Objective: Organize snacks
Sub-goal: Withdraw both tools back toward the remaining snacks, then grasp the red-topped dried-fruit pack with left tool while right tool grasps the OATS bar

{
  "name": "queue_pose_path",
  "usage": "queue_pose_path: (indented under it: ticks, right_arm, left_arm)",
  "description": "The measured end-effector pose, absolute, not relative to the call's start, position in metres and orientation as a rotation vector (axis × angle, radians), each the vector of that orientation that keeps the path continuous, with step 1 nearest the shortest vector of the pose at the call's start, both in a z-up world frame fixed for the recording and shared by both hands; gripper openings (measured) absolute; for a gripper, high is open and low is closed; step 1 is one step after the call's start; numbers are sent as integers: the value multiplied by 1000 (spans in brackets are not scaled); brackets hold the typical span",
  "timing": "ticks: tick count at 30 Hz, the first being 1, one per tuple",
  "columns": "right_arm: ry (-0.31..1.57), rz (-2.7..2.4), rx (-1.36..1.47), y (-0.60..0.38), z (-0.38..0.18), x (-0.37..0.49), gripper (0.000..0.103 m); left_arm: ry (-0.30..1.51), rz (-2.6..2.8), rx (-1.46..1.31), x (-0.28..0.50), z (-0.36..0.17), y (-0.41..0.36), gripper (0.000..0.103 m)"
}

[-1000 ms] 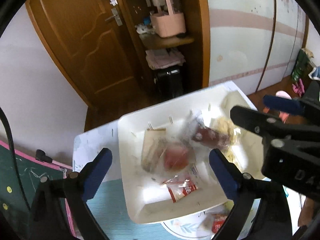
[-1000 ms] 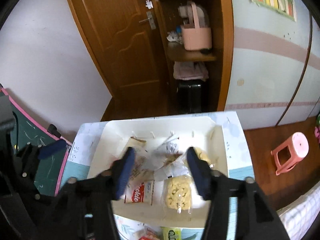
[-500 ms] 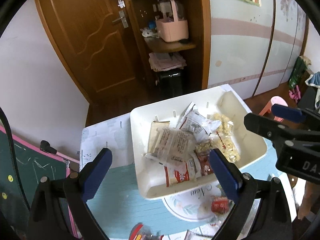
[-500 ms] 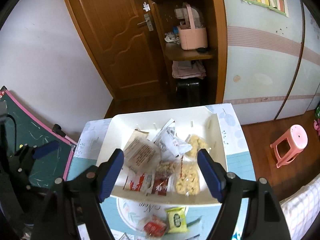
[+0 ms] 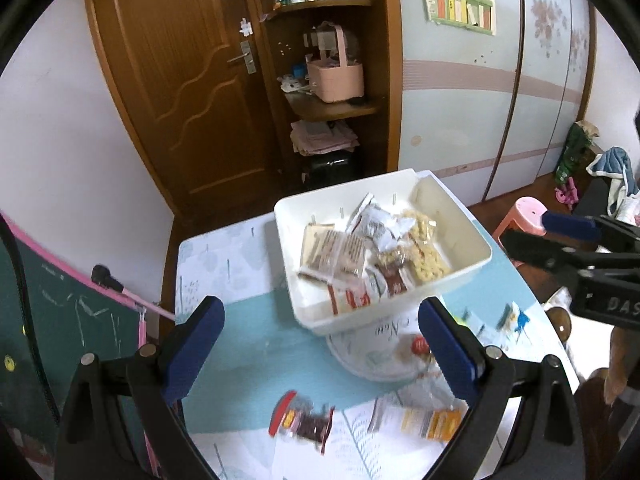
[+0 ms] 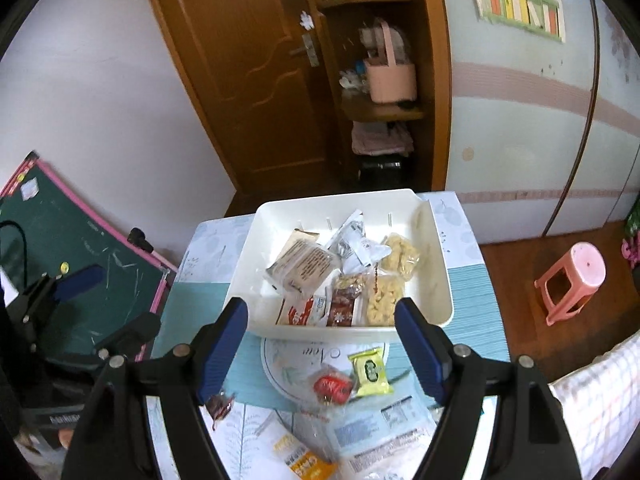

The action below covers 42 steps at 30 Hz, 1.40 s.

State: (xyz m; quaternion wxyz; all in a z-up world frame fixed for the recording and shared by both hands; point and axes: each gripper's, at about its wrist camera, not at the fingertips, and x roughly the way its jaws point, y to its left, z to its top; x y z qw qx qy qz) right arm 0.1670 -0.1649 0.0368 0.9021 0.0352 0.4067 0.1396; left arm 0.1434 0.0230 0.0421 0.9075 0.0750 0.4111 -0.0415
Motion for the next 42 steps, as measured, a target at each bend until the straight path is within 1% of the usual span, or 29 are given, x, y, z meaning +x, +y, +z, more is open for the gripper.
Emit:
queue_pose_path:
  ticks: [4,6,9,14,23,24,26,28,36,38,39,41,42]
  right_arm:
    - [748,313,19,-169,31,129,76]
    - [736,321,6,-170,21,116,76]
    - [769,318,18,-175,-2,104,76]
    - [890,353,28,-174,-49,94,76]
    - [986,453,-110,-133,-124,59,76]
    - [998,463,-129,-129,-132,56,75]
    - [1035,499,-166,-120,-146,54,70]
    - [1069,536,-189,-110,-159,55,62]
    - [1109,572,-255,-86,-185,70,62]
    - [1134,583,-259,-83,-191,75,54]
    - [1160,595,-252,-83,-195,78,47]
    - [1185,602,-242,-83,-201,81,45]
    - [1185,603,-243,-82,-202,81,42]
  left_arm:
    - [884,-96,116,117,25,39,97]
    - [902,-92,94,107,13,48,97]
    - [920,-85,59,94,-8,59,97]
    - [951,-61,20,74,-55,72,97]
    - [1038,-14,-28,61,-127,78,97]
    - [1057,-14,-41,61,-136,80,97]
    - [1081,-12,-57,60,-147,81,97]
    - [1100,-5,-67,60,-157,84,97]
    - [1149,4,-146,70,-169,100,97]
    - [1161,10,-177,76,-172,105,97]
    - [1167,15,-191,78,-173,108,97]
    - [1185,28,-239,85,-177,113,97]
    - [1191,32,-261,88,-179,116,97]
